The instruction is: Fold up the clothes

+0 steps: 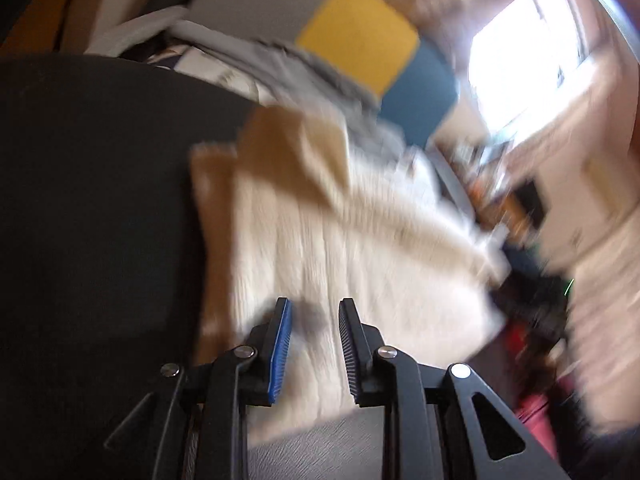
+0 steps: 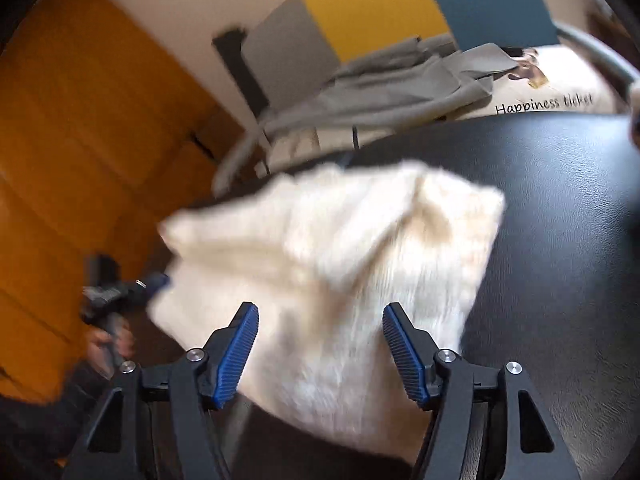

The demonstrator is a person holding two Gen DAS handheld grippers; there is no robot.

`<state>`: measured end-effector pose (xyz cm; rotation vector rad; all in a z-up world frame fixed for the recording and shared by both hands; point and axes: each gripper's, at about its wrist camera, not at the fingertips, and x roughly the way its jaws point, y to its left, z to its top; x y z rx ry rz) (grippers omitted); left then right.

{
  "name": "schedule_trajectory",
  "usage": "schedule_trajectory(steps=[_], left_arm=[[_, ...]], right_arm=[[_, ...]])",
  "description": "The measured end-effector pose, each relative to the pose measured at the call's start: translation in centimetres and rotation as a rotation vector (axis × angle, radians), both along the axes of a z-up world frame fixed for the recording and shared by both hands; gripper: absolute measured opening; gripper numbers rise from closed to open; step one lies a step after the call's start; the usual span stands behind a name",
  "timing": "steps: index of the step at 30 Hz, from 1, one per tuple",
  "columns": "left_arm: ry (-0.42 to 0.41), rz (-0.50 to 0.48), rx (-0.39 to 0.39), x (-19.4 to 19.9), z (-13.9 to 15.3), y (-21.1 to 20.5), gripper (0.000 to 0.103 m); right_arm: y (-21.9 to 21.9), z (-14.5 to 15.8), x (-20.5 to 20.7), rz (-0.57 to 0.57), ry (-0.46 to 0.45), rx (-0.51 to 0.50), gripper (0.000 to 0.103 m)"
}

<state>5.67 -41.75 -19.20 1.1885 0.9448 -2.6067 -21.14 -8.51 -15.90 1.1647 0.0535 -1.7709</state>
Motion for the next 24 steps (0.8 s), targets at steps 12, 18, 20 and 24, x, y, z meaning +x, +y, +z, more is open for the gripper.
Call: schedule_trajectory(steps=[12,18,20,24], left_arm=[[-0.073,-0.024,0.057,5.2,-1.2,4.2,0.017],[-0.057,-0.018,0.116,12.2,-1.5,7.9,0.015],[-0.047,-0.015,0.144,14.2,-1.3,8.9,0.015],[0.052,-0.002,0.189,16.6,0.4,9.9,0.024]], right_arm=[[1.9,-1.8,6.6,-0.014,0.079,0.181,0.073],[7.3,-1.9,12.1,-0.016,0.046,0.166,0.072],[9.2,-2.0,13.8,-0.017,0.029,0.149,0.072],[13.6,-1.2,15.6,-0.067,-0.064,0.030,0.073]])
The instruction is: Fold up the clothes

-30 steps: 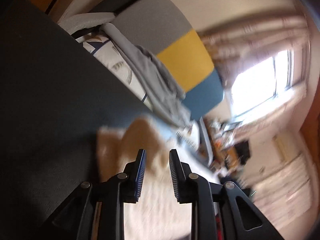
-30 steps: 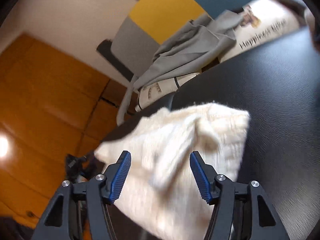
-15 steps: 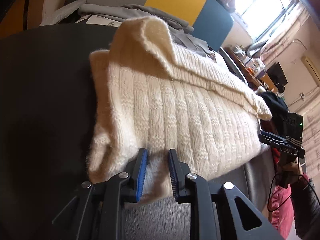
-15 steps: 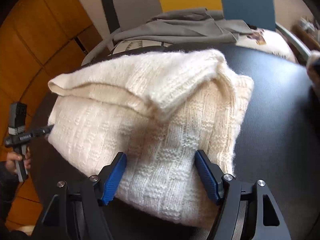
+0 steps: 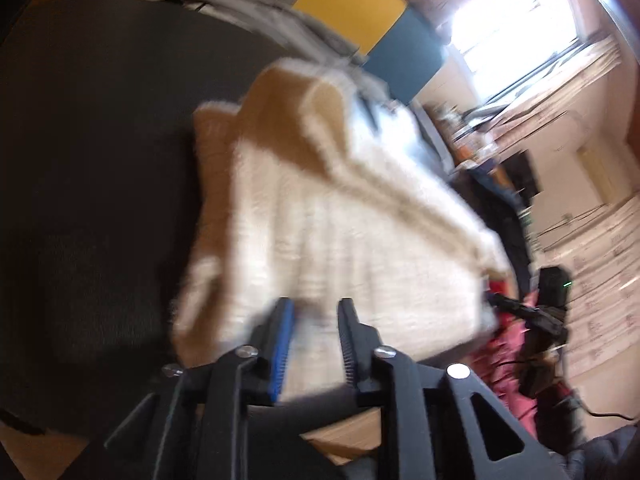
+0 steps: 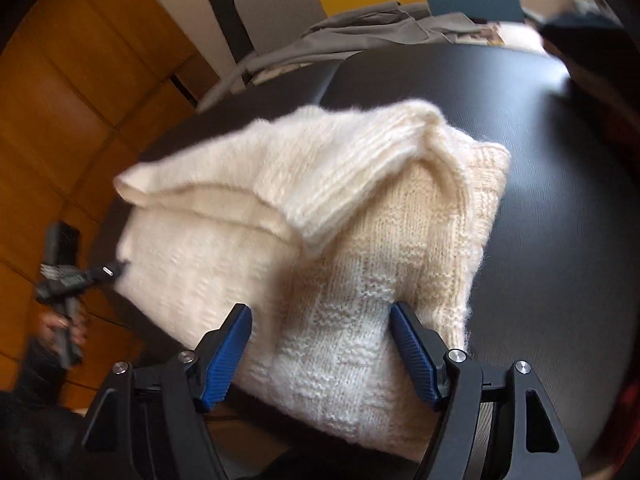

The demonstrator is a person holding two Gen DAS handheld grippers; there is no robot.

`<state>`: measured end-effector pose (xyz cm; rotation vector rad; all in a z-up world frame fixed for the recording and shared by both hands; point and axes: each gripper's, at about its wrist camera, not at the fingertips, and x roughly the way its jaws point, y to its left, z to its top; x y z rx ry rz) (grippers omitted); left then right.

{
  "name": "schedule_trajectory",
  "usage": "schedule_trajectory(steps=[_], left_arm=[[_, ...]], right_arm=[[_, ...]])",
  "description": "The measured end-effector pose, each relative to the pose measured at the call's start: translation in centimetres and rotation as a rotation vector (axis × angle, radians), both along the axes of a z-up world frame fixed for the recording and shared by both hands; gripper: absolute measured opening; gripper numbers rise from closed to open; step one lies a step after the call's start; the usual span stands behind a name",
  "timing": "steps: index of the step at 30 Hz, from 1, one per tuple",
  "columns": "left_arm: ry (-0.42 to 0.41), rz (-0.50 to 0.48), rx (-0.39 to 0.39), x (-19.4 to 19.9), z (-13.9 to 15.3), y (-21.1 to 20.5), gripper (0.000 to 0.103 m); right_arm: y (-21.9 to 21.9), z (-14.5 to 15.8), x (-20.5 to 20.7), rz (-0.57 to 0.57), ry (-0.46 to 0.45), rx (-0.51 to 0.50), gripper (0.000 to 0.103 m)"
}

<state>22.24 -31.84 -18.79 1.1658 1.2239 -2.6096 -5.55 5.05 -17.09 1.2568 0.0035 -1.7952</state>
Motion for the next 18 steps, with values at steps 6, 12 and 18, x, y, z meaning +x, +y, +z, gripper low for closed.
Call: schedule_trajectory(steps=[6,12,18], left_arm=[[0.124,0.071,0.073,-1.1,1.7,-1.9,0.034],[0.113,0.119,0.095,-2.9,1.2,-4.1,0.043],[0.096,0.119,0.070,-6.0,1.6,-5.0,0.054]], right_arm=[[2.8,2.6,-0.5,-0.112,-0.040,-0.258,0.073],[0.4,1.3,-2.2,-0.160,-0.112,-0.271,0.064],[-1.9,0.9,-1.8,-0.127,-0.089,-0.231,0.054]])
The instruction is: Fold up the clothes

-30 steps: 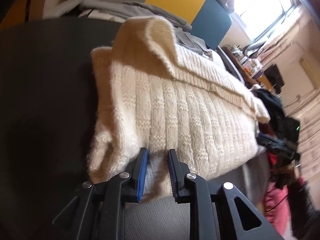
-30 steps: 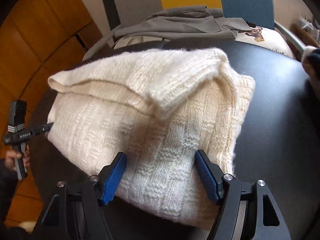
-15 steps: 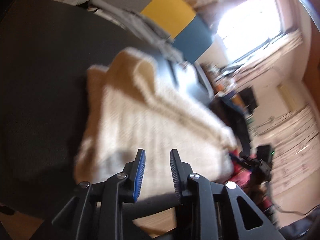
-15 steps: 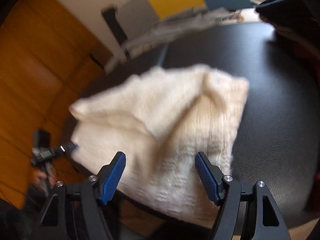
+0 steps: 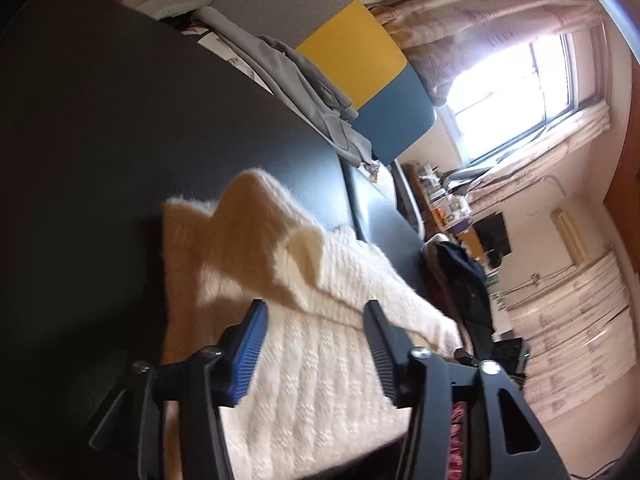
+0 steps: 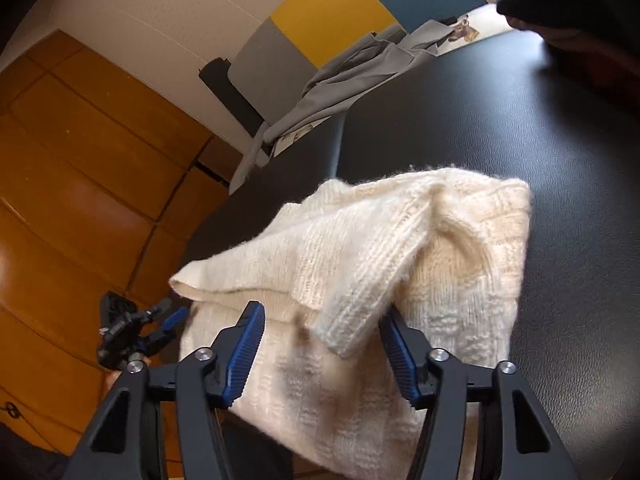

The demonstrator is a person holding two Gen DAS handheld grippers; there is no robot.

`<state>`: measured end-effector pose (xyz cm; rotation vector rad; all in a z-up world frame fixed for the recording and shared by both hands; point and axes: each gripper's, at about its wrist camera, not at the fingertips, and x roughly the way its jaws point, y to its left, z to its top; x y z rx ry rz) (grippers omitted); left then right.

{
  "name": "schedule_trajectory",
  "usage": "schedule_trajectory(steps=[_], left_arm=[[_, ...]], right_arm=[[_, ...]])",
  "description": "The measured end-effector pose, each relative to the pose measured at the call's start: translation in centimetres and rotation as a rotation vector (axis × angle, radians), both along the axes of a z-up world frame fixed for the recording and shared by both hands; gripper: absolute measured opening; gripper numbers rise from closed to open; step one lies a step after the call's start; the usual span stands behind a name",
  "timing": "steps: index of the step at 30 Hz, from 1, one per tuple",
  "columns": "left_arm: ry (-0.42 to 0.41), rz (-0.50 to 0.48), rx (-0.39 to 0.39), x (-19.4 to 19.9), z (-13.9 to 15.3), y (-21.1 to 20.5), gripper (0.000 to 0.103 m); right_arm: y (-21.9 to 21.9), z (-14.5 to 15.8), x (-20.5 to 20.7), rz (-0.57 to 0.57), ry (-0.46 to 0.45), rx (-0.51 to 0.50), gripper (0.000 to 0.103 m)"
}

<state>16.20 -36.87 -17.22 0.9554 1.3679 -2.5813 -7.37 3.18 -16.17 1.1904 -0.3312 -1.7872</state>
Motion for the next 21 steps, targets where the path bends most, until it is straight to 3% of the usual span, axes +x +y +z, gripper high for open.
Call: schedule_trajectory(steps=[2,5,8,15,21], left_arm=[[-0.013,0.002,-0.005,-1.1,-0.1,-0.3,0.055],[-0.029,-0.008,-0.012,-2.6,-0.1,-0.7,0.052],[-0.003,-0.036,0.010,-4.3,0.3,-0.4,0.038],[0.041,0.000,0.063,-8.4,0.9,-3.0,0.036],[0.018,0.044,0.017,-8.1,1.5,-4.1,0.042]], right_arm=[[-0.7,-0.1,-0.2,0.016,0.012,0.021,0.038],[-2.0,-0.1,-0.7,0.030,0.031,0.045,0.030],[-2.7,0.6,-1.5,0.027,0.042,0.032,0.026],[-3.7,1.0,-6.3,-0.053,-0.035,-0.057,0.026],[-4.3,-0.2,-9.0,-0.089,-0.109,-0.083,0.031]])
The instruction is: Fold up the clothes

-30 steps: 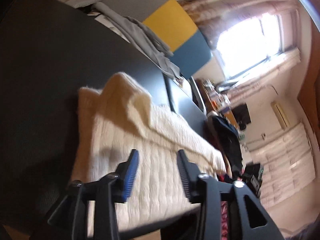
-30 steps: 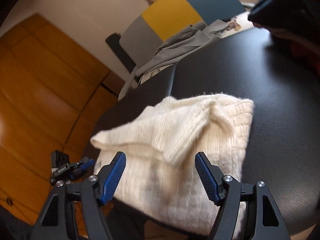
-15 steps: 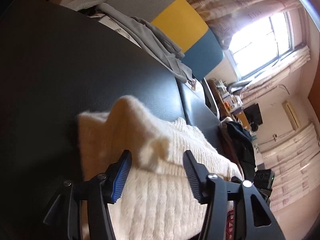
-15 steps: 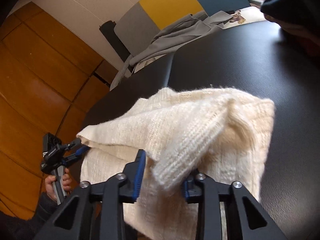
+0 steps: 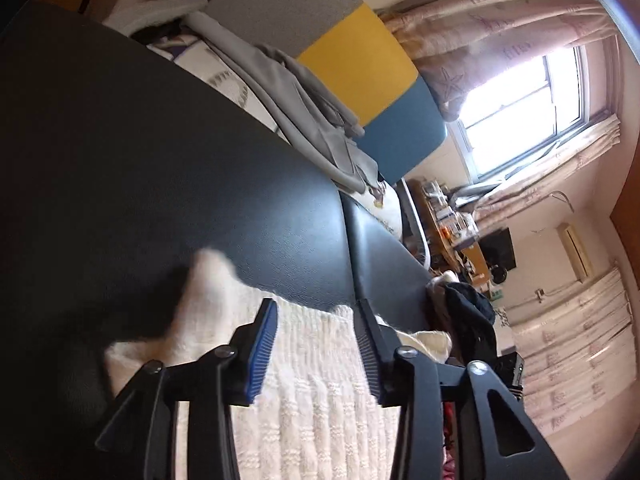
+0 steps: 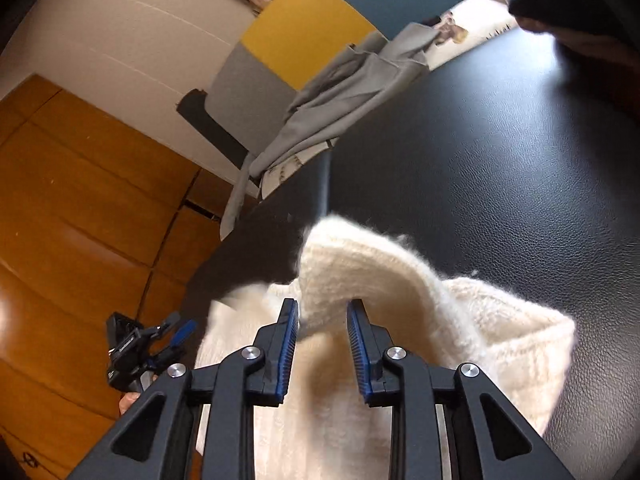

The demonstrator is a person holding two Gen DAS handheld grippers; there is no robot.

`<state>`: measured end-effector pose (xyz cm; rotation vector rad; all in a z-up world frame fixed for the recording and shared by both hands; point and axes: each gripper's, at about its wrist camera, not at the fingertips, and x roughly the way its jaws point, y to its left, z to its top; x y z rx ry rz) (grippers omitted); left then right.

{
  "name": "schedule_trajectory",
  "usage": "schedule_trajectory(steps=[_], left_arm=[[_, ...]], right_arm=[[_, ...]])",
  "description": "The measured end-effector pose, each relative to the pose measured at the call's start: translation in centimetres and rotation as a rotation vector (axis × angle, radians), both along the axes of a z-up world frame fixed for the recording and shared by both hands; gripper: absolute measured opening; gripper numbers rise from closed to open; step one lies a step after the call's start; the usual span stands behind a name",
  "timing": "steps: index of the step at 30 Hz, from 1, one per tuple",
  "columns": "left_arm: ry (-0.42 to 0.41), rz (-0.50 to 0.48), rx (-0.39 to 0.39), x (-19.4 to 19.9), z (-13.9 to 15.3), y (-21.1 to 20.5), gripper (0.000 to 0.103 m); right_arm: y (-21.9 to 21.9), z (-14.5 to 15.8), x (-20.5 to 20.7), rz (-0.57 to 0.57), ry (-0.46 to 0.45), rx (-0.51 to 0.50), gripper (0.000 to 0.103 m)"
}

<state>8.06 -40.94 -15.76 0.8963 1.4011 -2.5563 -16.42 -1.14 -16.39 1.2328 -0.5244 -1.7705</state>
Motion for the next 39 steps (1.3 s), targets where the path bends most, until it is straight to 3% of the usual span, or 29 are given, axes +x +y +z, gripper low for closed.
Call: schedule_trajectory(steps=[2,4,8,12,19,21,22,23,24,28,30,32,35,37,38,39], left_arm=[[0.003,0.016,-0.014,1.6,-0.1,-0.1,0.042],[-0.013,0.016,-0.026,3.9,-0.7,0.2,0.043],[-0.056,-0.018,-0.065,8.5,-2.0,1.3,0.044],[-0.085,-0.069,-0.090,11.1,-3.2,3.1,0.044],[-0.088,-0.110,-0.127,11.6,-3.6,5.2,0.045],[-0.110,-0.136,-0.150,11.1,-3.5,5.6,0.042],[-0.124,-0.150,-0.160,10.8,-3.4,5.8,0.041],[-0.142,-0.154,-0.174,10.6,-3.4,5.8,0.027],[-0.156,-0.159,-0.186,10.5,-3.2,5.9,0.005],[-0.072,-0.187,-0.156,12.2,-1.5,5.9,0.006],[-0.046,-0.183,-0.145,13.5,-1.0,6.0,0.006],[-0.084,-0.172,-0.144,14.2,-1.8,5.8,0.006],[-0.189,-0.165,-0.138,14.0,-4.1,5.5,0.010],[-0.194,-0.167,-0.146,13.9,-3.5,5.7,0.015],[-0.202,-0.167,-0.167,13.9,-2.9,5.8,0.022],[-0.223,-0.153,-0.220,13.9,-2.0,6.0,0.022]], right_arm=[[0.6,0.5,0.4,0.009,0.013,-0.021,0.057],[1.9,1.4,1.4,0.025,0.059,-0.011,0.070],[5.1,2.9,3.6,0.036,0.160,0.076,0.070],[8.0,2.7,4.6,0.021,0.185,0.180,0.070],[8.8,0.1,5.3,0.056,0.153,0.277,0.059],[8.1,-0.9,5.5,0.086,0.144,0.328,0.052],[7.9,-1.3,5.8,0.093,0.150,0.354,0.043],[7.9,-1.4,5.9,0.096,0.157,0.359,0.032],[7.9,-1.2,6.1,0.098,0.171,0.360,0.026],[7.9,1.1,7.5,0.124,0.263,0.396,0.008],[8.2,2.4,8.7,0.145,0.306,0.418,0.008],[8.6,2.5,9.5,0.155,0.320,0.456,0.008],[9.7,0.1,9.2,0.136,0.259,0.490,0.008],[10.1,-1.0,9.0,0.118,0.233,0.478,0.008],[10.2,-1.4,9.0,0.109,0.222,0.470,0.008],[10.4,-1.6,8.9,0.102,0.216,0.461,0.008]])
